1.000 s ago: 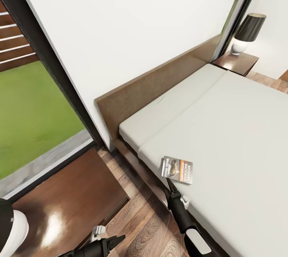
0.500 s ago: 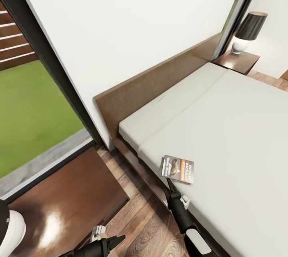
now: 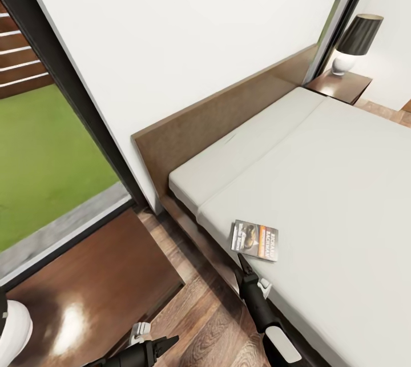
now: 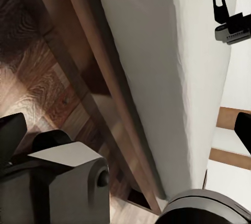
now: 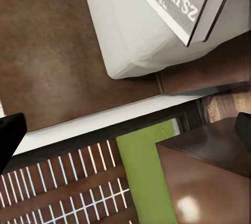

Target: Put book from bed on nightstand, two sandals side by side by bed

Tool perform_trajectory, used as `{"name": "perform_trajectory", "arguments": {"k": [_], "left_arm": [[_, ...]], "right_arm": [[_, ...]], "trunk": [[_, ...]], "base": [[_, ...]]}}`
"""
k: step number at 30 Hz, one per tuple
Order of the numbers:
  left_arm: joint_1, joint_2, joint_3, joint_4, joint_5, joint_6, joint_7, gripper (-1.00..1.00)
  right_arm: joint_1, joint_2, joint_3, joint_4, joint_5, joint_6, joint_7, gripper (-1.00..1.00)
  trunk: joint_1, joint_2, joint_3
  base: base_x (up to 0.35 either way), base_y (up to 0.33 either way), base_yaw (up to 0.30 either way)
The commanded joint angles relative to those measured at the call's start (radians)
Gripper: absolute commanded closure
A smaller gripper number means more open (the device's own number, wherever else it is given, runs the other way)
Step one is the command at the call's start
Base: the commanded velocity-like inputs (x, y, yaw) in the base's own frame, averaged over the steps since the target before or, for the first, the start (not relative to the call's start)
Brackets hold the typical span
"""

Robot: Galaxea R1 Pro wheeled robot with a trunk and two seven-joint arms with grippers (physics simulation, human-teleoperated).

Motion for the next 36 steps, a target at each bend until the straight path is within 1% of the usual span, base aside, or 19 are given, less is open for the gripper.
{"name": "perform_trajectory", "arguments": {"k": [1,11,14,18,19,21,23,24,26,27,29,32,35,36], "left_arm": [[0.000,0.001,-0.005,-0.001,0.010,0.010,-0.001,-1.00],[0.000,0.001,-0.006,-0.001,0.011,0.010,-0.001,-1.00],[0.000,0.000,-0.016,-0.002,0.011,0.011,-0.002,-1.00],[0.000,-0.006,-0.051,-0.005,0.011,0.013,-0.005,-1.00],[0.000,-0.015,-0.086,-0.012,0.011,0.014,-0.012,-1.00],[0.000,-0.017,-0.100,-0.015,0.011,0.014,-0.024,-1.00],[-0.002,-0.018,-0.118,-0.020,0.011,0.015,-0.069,-1.00],[-0.003,-0.018,-0.121,-0.020,0.010,0.015,-0.084,-1.00],[-0.004,-0.013,-0.128,-0.021,0.009,0.015,-0.162,-1.00],[-0.004,-0.011,-0.129,-0.021,0.008,0.015,-0.184,-1.00],[-0.005,0.000,-0.131,-0.021,0.002,0.015,-0.256,-1.00],[-0.005,0.007,-0.133,-0.020,-0.006,0.014,-0.290,-1.00],[-0.005,0.011,-0.134,-0.019,-0.012,0.013,-0.307,-1.00],[-0.005,0.015,-0.134,-0.019,-0.013,0.013,-0.313,-1.00]], "right_arm": [[-0.001,0.001,-0.003,0.000,-0.008,0.010,0.004,-1.00],[-0.001,0.001,-0.003,0.000,-0.008,0.010,0.004,-1.00],[0.000,0.001,-0.003,0.000,-0.008,0.010,0.004,-1.00],[-0.001,0.001,-0.003,0.000,-0.008,0.010,0.004,-1.00],[-0.001,0.001,-0.002,0.000,-0.008,0.010,0.004,-1.00],[0.000,0.001,-0.002,0.000,-0.008,0.010,0.004,-1.00],[0.000,0.000,-0.002,0.000,-0.008,0.010,0.004,-1.00],[0.000,0.000,-0.002,0.000,-0.008,0.010,0.004,-1.00],[0.000,0.000,-0.003,0.000,-0.008,0.010,0.004,-1.00],[0.000,-0.001,-0.003,0.000,-0.008,0.010,0.004,-1.00],[0.000,-0.001,-0.003,-0.001,-0.008,0.010,0.004,-1.00],[0.000,-0.001,-0.003,-0.002,-0.008,0.010,0.004,-1.00],[0.000,-0.001,-0.003,-0.002,-0.008,0.010,0.004,-1.00],[0.000,-0.001,-0.003,-0.003,-0.008,0.010,0.004,-1.00]], "trunk": [[0.004,-0.008,-0.004],[0.042,-0.078,-0.035],[0.042,-0.078,-0.035],[0.042,-0.078,-0.035],[0.042,-0.078,-0.035],[0.042,-0.078,-0.035],[0.042,-0.078,-0.035],[0.042,-0.078,-0.035],[0.042,-0.078,-0.035],[0.042,-0.078,-0.035],[0.042,-0.078,-0.035],[0.042,-0.078,-0.035],[0.042,-0.078,-0.035],[0.046,-0.085,-0.038]], "base": [[0.000,0.000,0.000],[0.000,0.000,0.000],[0.000,0.000,0.000],[0.000,0.000,0.000],[0.000,0.000,0.000],[0.000,0.000,0.000],[0.000,0.000,0.000],[0.000,0.000,0.000],[0.000,0.000,0.000],[0.000,0.000,0.000],[0.000,0.000,0.000],[0.000,0.000,0.000],[0.000,0.000,0.000],[0.000,0.000,0.000]]}}
